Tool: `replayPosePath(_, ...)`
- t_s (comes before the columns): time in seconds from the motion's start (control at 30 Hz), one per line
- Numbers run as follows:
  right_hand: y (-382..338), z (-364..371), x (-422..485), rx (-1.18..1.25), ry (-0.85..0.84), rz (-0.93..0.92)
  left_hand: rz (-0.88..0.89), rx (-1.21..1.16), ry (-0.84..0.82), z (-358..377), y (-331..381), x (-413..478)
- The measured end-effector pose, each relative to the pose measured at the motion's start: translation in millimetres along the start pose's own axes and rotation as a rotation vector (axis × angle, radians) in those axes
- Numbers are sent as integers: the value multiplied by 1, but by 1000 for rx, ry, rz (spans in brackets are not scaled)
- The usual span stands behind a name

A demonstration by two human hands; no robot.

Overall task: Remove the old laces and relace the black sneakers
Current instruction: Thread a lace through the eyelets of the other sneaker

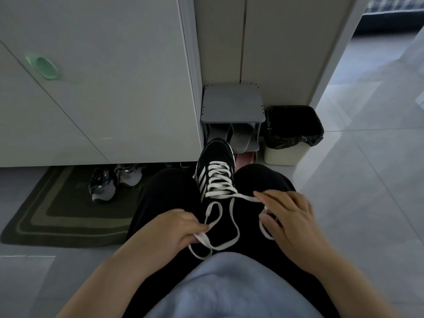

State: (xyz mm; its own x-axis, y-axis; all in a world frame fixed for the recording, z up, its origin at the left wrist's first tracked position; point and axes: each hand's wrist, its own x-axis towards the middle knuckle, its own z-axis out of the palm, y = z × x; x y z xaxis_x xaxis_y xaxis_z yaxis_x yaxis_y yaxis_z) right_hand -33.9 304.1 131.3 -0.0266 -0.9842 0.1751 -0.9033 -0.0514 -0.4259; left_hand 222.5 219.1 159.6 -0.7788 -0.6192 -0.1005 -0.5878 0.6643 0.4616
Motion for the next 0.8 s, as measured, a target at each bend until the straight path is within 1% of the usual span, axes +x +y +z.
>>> replayPosePath(0.03,3,-3,-8,18,-62,-21,17,-26,-2,-2,-1,1)
replayPosePath(0.1,11,-6,-21,71,-156,-45,-29,-107,-5,-10,-1,4)
replayPosePath(0.13,14,-6,-25,61,-186,-50,-54,-133,2,-14,-2,6)
replayPosePath(0.2,17,-6,-29,-46,-145,-72,-90,-156,67,-23,0,14)
replayPosePath(0.27,16,-7,-26,-99,-46,-86,-129,-171,143,-31,2,22)
replayPosePath(0.33,16,-8,-20,-29,35,-106,-156,-192,221,-37,8,31)
replayPosePath(0.43,15,-13,-10,70,15,-131,-180,-194,310,-42,15,42)
replayPosePath(0.47,11,-15,-5,111,17,-116,-178,-173,330,-40,18,45)
replayPosePath(0.53,-1,-15,4,247,24,-20,-156,-137,364,-29,23,50)
replayPosePath(0.6,-20,-12,16,356,57,62,-129,-107,364,-8,28,52)
replayPosePath(0.63,-31,-9,22,371,66,77,-128,-80,347,3,32,51)
replayPosePath(0.7,-49,1,32,374,29,107,-142,-52,317,20,37,45)
replayPosePath(0.77,-59,10,34,383,-21,175,-158,-67,331,30,37,39)
replayPosePath(0.8,-62,14,34,370,-28,173,-175,-83,343,31,37,34)
